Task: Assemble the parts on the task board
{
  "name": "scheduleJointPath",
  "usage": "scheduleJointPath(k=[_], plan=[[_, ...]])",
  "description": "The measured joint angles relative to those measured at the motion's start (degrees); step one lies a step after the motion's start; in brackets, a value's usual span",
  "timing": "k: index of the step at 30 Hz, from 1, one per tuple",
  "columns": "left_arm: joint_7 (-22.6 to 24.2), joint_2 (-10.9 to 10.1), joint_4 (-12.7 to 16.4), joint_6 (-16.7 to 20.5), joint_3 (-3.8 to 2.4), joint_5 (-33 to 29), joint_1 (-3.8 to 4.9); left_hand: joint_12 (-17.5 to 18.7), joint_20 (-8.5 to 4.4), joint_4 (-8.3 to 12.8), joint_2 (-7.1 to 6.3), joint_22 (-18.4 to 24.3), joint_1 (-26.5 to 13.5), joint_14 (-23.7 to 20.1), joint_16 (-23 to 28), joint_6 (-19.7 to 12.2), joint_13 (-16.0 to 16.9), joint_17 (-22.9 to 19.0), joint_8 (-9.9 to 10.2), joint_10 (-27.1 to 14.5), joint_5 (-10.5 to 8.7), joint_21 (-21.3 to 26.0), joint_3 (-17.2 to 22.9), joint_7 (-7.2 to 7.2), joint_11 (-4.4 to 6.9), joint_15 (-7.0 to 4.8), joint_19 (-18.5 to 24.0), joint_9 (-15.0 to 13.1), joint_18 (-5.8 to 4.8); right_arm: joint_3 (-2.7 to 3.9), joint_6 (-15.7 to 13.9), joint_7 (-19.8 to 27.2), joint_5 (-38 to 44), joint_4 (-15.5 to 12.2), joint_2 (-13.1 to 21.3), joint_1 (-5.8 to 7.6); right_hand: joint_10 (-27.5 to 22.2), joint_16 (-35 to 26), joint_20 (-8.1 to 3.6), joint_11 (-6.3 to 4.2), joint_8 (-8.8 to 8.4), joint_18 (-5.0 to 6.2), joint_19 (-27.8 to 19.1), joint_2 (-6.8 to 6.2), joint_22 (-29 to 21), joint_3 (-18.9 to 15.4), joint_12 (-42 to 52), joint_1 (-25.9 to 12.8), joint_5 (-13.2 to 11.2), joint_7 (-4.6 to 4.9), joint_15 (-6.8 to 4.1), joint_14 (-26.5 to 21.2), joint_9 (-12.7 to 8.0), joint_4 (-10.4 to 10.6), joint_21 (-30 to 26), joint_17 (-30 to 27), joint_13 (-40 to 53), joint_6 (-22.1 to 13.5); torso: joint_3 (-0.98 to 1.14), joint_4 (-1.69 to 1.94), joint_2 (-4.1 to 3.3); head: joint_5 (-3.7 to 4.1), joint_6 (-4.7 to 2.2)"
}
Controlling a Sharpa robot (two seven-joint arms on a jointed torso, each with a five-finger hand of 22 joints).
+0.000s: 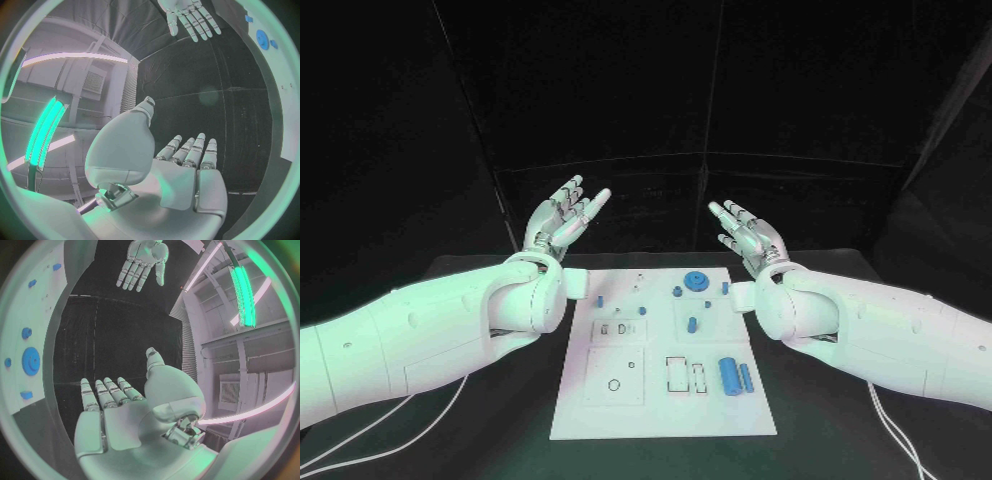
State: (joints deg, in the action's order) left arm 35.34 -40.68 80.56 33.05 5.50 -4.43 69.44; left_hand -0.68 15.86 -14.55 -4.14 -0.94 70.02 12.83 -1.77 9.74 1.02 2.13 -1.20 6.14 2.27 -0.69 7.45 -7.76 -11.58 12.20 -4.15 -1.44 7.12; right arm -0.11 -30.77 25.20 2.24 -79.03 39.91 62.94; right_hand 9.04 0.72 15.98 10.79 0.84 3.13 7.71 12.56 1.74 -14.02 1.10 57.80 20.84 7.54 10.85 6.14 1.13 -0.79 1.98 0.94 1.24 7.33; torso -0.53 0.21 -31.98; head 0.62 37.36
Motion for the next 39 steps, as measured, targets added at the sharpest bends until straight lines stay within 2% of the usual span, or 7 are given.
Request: scheduleJointPath(k=[11,15,18,20,24,29,39], plan=[[2.7,-0.1,-0.7,-4.8,0.38,-1.5,0.57,-0.6,0.74,-0.3,0.18,-0.1,2.7,5.1,-1.2,2.1,0.3,0.8,-0.6,1.6,0.21,-0.2,-0.1,-0.02,-1.94,0.95,-0.3,-0.4,0.00,0.00,8.5,-2.7,6.2,4.2,-0.7,0.74,12.3,3.9,0.74,2.78,2.35,0.90,7.5,0.65,1.8,3.0,3.8,11.1,-4.0,0.46,2.49,10.6,1.1,-7.6,3.9,1.3,1.5,8.3,-0.02,0.02,-0.04,0.10,0.16],[3.1,-1.0,-0.6,-5.3,0.38,-1.9,0.56,-3.2,1.05,1.4,1.43,-0.7,4.0,11.0,-3.2,10.4,1.7,1.8,-3.0,10.8,0.40,-1.2,0.0,-0.52,-2.61,1.38,-2.8,-1.7,0.00,-0.01,8.5,-3.1,13.2,5.8,0.2,1.09,22.8,7.7,0.75,2.80,5.19,2.24,14.0,-0.08,3.2,5.2,7.4,15.4,-5.4,1.17,2.21,21.4,2.3,-11.3,7.0,2.2,2.3,18.3,-0.03,0.03,-0.08,0.27,0.19],[3.2,-1.6,-0.1,-5.5,0.38,-2.2,0.56,-5.8,1.08,2.7,1.91,-2.2,4.4,20.8,-6.5,16.8,2.8,3.4,-4.9,19.9,0.40,-3.7,-0.2,-1.04,-3.22,1.58,-9.5,-2.6,0.00,-0.01,8.4,-3.4,18.5,6.4,0.3,1.97,29.6,10.1,0.69,2.05,6.99,3.77,19.3,-0.92,4.2,6.8,9.3,18.3,-6.0,1.87,1.21,29.2,2.8,-13.0,9.6,2.6,2.3,26.0,-0.08,0.03,-0.20,0.31,0.05],[3.3,-2.3,0.5,-5.7,0.38,-2.4,0.57,-7.6,0.77,3.5,2.58,-4.4,4.7,26.7,-8.6,19.8,3.4,4.2,-5.5,27.2,0.40,-7.8,-0.7,-1.35,-2.93,1.03,-19.6,-2.9,0.00,0.04,8.4,-3.7,23.0,6.7,0.3,2.86,33.8,11.2,0.47,1.40,7.68,4.92,22.9,-1.69,4.9,8.0,9.9,20.4,-6.7,2.53,0.30,34.2,2.9,-14.0,11.4,2.7,2.3,30.4,-0.12,0.03,-0.36,0.32,-0.03],[3.4,-3.4,1.8,-6.2,0.38,-2.5,0.98,-10.1,0.60,5.7,3.33,-7.1,5.3,36.0,-12.0,28.7,4.0,5.3,-7.8,38.6,0.40,-13.9,-1.3,-2.35,-1.39,-1.43,-33.3,-3.8,2.23,0.04,8.3,-4.5,31.5,6.9,0.9,4.57,41.4,12.6,-0.53,0.00,8.29,5.81,29.1,-3.23,6.1,10.7,10.0,23.6,-7.5,3.66,-1.61,43.2,2.9,-15.0,14.8,2.8,2.3,37.5,-0.19,0.20,-0.96,0.52,-0.40],[3.4,-5.3,3.8,-7.1,0.38,-2.1,1.55,-10.4,-0.28,8.1,3.55,-7.8,6.4,43.0,-13.7,37.4,3.5,6.1,-9.3,44.4,0.40,-16.3,-2.4,-4.01,0.08,-3.31,-39.0,-4.3,3.06,0.08,8.3,-6.2,42.6,7.2,1.0,6.88,49.3,13.9,-2.59,-1.76,8.46,6.69,35.6,-4.55,7.9,12.9,10.0,24.8,-7.5,4.75,-4.19,53.1,2.9,-15.7,19.3,3.4,2.3,43.8,-0.23,0.44,-2.22,0.58,-0.92],[2.5,-9.4,9.8,-9.0,0.47,0.3,1.80,-9.5,-1.36,10.0,3.61,-7.8,6.8,46.1,-13.9,39.3,2.9,6.7,-9.0,46.8,0.40,-17.1,-3.3,-4.71,0.74,-4.29,-42.0,-3.6,3.07,0.06,10.6,-13.8,66.3,5.6,0.6,9.91,60.0,22.0,-8.49,-5.11,7.20,6.69,47.8,-7.37,14.8,14.3,7.7,22.5,-3.7,2.26,-9.55,72.5,2.7,-15.8,32.9,8.8,2.3,50.6,-0.33,0.70,-4.65,0.85,-1.33]])
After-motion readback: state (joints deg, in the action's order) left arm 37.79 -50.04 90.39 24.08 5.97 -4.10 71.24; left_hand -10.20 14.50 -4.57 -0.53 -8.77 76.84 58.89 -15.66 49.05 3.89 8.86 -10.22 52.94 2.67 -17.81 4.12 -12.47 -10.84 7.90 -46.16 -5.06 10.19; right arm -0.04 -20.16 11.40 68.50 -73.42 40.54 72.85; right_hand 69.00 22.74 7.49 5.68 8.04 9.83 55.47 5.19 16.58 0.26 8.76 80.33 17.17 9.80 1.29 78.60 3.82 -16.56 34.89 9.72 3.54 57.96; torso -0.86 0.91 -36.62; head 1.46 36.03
